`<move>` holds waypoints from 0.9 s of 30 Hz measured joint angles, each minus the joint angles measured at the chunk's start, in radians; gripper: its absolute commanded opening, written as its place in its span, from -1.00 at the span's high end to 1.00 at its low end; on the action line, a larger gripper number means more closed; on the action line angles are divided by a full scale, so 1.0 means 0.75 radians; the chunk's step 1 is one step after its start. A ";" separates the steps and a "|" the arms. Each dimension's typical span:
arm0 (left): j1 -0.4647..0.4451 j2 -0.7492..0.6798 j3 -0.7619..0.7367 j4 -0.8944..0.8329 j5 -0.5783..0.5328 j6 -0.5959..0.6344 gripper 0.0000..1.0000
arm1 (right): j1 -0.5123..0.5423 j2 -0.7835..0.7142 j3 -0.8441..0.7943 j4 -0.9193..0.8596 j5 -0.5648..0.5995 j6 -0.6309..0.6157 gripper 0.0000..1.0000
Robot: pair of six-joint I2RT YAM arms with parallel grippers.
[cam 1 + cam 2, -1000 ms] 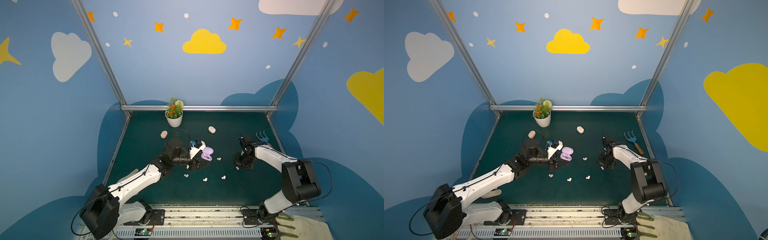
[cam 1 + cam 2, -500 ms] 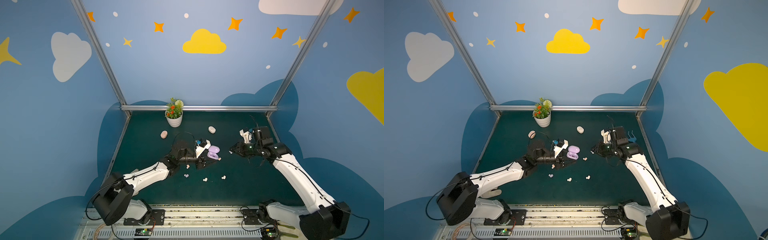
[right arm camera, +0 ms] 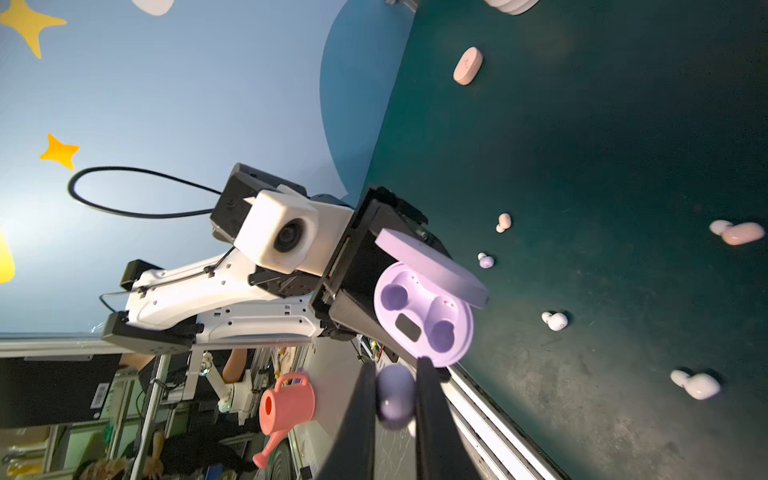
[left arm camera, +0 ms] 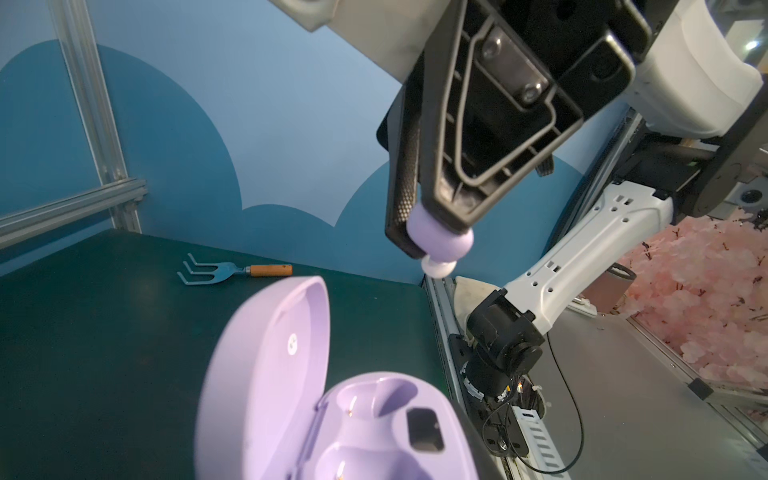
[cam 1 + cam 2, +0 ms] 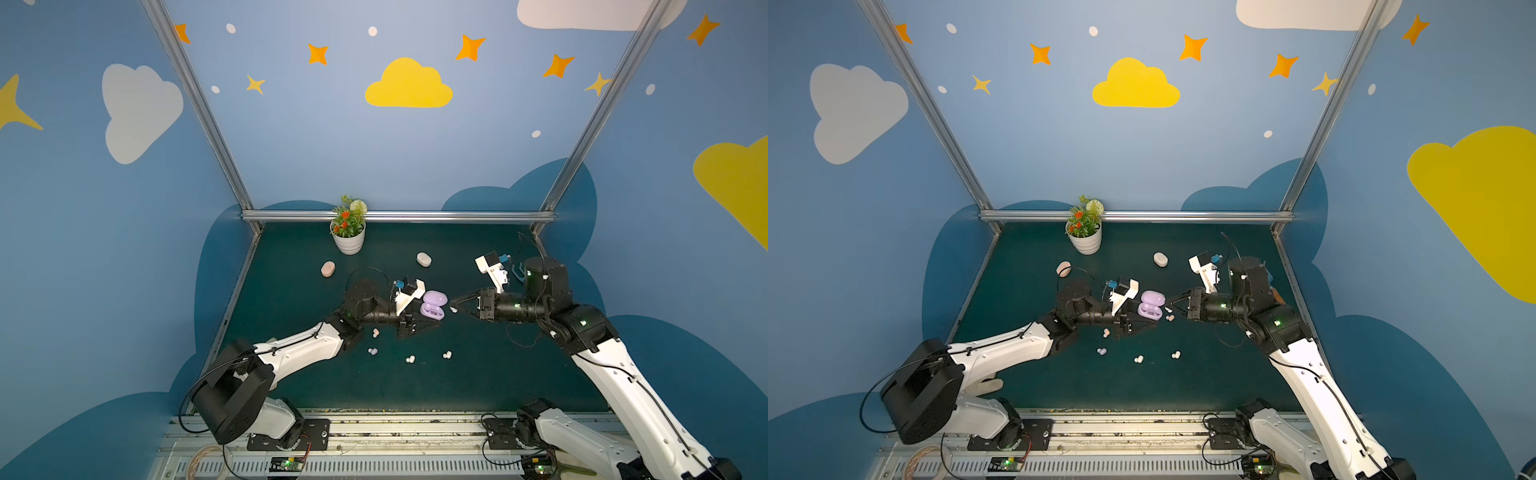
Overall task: Insert the wireless bluetooth earbuds into the charging case
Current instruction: 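Carry the earbud with the right gripper to the open case held by the left gripper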
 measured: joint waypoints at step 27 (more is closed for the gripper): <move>-0.025 0.021 0.000 0.181 0.073 -0.045 0.59 | 0.105 0.062 -0.006 0.011 0.024 -0.084 0.76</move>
